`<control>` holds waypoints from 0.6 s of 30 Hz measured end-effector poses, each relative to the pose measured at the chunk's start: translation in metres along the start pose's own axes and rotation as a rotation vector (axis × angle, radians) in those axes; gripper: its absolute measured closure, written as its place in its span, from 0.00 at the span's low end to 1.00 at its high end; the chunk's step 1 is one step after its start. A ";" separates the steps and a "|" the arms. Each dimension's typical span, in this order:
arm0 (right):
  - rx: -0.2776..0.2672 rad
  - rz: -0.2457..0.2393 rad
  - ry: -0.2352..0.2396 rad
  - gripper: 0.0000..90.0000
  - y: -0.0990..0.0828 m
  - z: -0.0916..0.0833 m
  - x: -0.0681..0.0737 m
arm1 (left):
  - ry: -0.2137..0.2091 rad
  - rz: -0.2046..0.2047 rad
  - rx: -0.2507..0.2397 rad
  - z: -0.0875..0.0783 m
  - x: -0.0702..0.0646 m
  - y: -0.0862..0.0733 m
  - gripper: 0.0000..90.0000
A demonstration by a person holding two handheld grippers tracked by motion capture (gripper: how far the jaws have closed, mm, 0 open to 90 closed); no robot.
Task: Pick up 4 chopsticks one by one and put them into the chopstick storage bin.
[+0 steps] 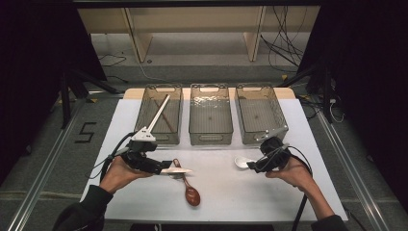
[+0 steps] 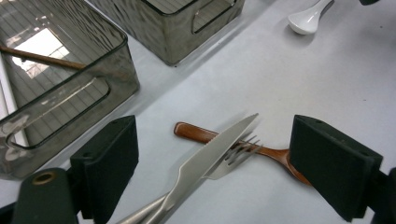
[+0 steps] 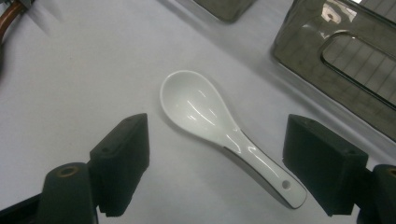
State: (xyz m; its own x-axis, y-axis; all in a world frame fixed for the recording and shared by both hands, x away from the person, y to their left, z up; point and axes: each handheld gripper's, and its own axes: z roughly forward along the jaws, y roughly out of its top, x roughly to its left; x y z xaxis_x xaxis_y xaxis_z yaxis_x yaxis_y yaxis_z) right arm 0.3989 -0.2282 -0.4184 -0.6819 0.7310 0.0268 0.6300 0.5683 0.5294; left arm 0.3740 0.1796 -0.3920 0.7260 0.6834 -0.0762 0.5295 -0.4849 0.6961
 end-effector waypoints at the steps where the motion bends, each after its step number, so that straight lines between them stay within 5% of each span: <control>1: 0.003 -0.005 -0.001 0.26 0.001 0.000 -0.002 | 0.001 0.001 0.002 -0.001 -0.001 -0.001 0.17; 10: 0.041 -0.018 -0.013 0.26 0.005 0.001 -0.013 | 0.021 0.006 0.035 -0.001 -0.007 -0.010 0.17; 18: 0.065 -0.040 -0.033 0.26 0.008 0.003 -0.015 | -0.002 -0.025 0.010 -0.003 -0.009 -0.019 0.17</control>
State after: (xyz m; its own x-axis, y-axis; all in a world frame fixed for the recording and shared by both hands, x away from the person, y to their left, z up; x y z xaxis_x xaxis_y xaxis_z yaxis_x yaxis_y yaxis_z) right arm 0.4154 -0.2336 -0.4174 -0.6949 0.7188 -0.0214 0.6263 0.6196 0.4731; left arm 0.3562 0.1848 -0.4027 0.7131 0.6946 -0.0947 0.5519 -0.4730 0.6868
